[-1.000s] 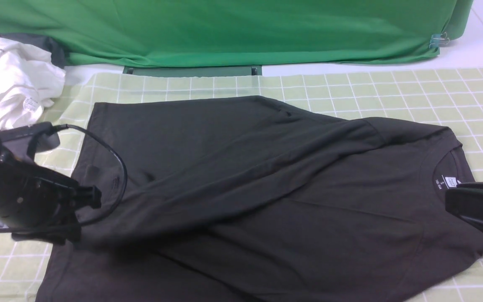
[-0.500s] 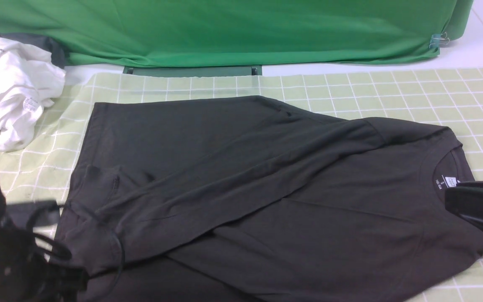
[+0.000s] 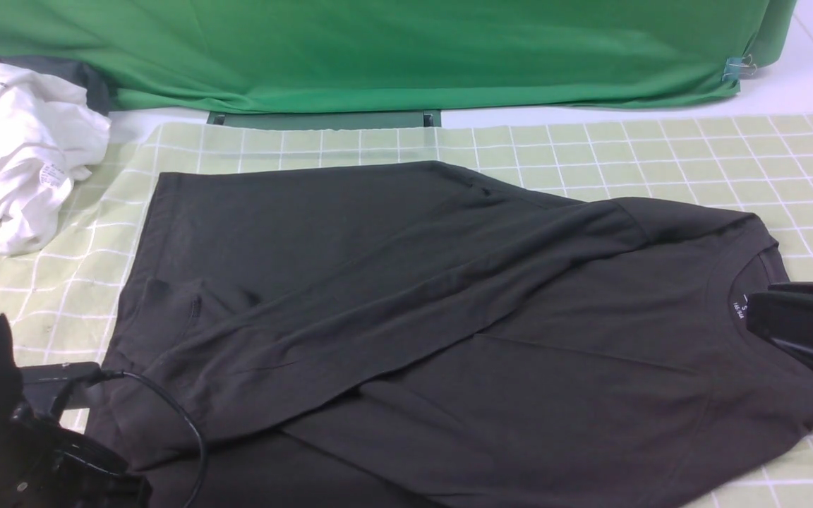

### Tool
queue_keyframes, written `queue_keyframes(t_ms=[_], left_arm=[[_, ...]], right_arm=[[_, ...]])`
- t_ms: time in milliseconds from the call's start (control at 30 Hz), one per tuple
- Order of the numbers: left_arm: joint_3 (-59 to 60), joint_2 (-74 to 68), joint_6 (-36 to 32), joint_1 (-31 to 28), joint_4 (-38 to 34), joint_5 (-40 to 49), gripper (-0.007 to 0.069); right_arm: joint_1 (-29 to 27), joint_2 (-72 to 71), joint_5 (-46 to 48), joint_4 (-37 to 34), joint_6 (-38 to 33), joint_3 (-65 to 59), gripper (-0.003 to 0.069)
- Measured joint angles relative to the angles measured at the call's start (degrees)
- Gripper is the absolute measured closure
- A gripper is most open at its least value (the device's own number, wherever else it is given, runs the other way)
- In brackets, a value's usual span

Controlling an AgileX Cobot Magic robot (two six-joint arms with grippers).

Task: Fold a long-sleeved shirt over a green coffee tablecloth.
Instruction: 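Grasp the near edge of the shirt at its hem and shoulder corners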

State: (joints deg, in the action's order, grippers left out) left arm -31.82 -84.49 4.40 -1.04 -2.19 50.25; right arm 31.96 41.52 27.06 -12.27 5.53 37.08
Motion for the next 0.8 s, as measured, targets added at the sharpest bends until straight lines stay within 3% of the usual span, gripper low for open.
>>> queue_keyframes(t_ms=[67,200,233,267,300,367,467,600,800], left_arm=[[-0.6,-1.1,0.1,0.0,-0.7,0.9,0.0092],[-1.3,-1.8,0.1,0.0,-1.6,1.9,0.0239],[-1.3,-1.8,0.1,0.0,-1.7,2.2,0.0332],[-1.3,-1.8,0.1,0.0,-2.0,2.3,0.0377],[-1.2,-1.7,0.1,0.0,-2.3,2.4,0.0481],[-1.2,-1.2,0.1,0.0,-2.7,2.5,0.0554],[-1.2,0.5,0.1,0.1,-2.2,2.9,0.0603],[-2.3,5.5,0.1,0.1,-0.7,7.2,0.0610],[-2.9,14.2,0.1,0.1,-0.3,10.9,0.0611]], right_arm=[[0.0,0.0,0.7,0.0,0.0,0.0,0.0524],[0.0,0.6,6.4,0.2,0.0,2.2,0.0524],[0.0,1.3,9.1,0.2,-0.4,3.6,0.0524],[0.0,1.9,11.0,0.5,-0.8,4.5,0.0524],[0.0,2.8,14.2,0.9,-1.9,6.6,0.0524],[0.0,4.6,18.8,1.1,-3.5,9.4,0.0524],[0.0,7.5,25.2,1.2,-6.6,12.7,0.0524],[0.0,12.1,30.8,1.3,-13.1,13.9,0.0524],[0.2,20.2,31.9,1.3,-19.2,13.7,0.0537]])
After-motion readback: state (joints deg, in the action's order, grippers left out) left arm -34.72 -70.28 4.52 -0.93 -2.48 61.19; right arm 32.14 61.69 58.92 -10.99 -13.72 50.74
